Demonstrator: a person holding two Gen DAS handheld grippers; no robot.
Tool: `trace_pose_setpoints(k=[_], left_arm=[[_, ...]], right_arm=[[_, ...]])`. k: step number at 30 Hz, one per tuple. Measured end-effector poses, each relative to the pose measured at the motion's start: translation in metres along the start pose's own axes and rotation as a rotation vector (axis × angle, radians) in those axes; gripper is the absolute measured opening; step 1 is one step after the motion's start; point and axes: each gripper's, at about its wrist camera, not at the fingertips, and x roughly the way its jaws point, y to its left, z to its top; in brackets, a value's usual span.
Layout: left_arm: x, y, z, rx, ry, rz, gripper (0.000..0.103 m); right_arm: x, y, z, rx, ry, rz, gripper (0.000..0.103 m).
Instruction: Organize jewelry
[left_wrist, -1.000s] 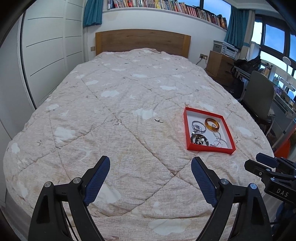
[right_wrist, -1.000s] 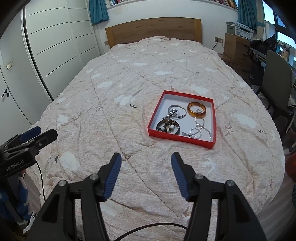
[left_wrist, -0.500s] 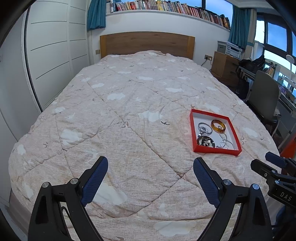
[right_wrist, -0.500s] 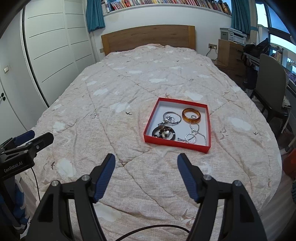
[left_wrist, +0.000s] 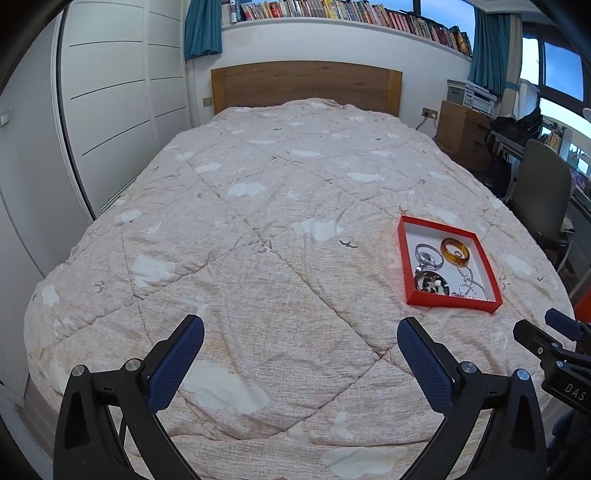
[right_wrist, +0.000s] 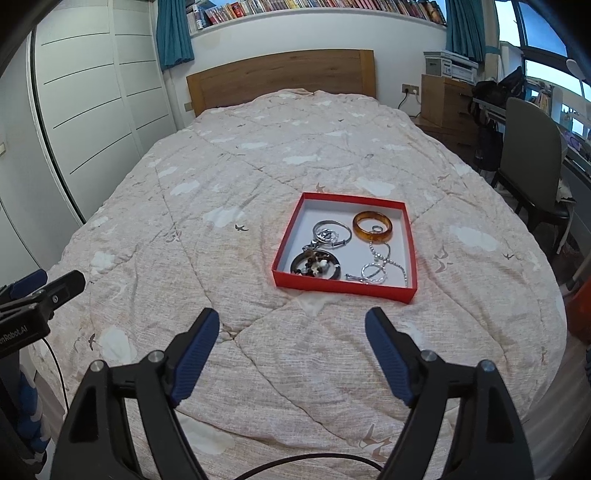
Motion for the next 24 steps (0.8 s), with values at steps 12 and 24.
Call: trace_pose_setpoints(k=[12, 24], left_arm=[[0.013, 0.007, -0.006, 0.003, 0.034, 0.01, 0.103], [0.014, 0.009, -0.006, 0.0, 0.034, 0.007, 0.103]], right_arm=[[0.013, 0.004, -0.001, -0.005, 0.026, -0.011, 0.081], [0.012, 0.001, -0.002, 0.005, 0.011, -0.023, 0.081]])
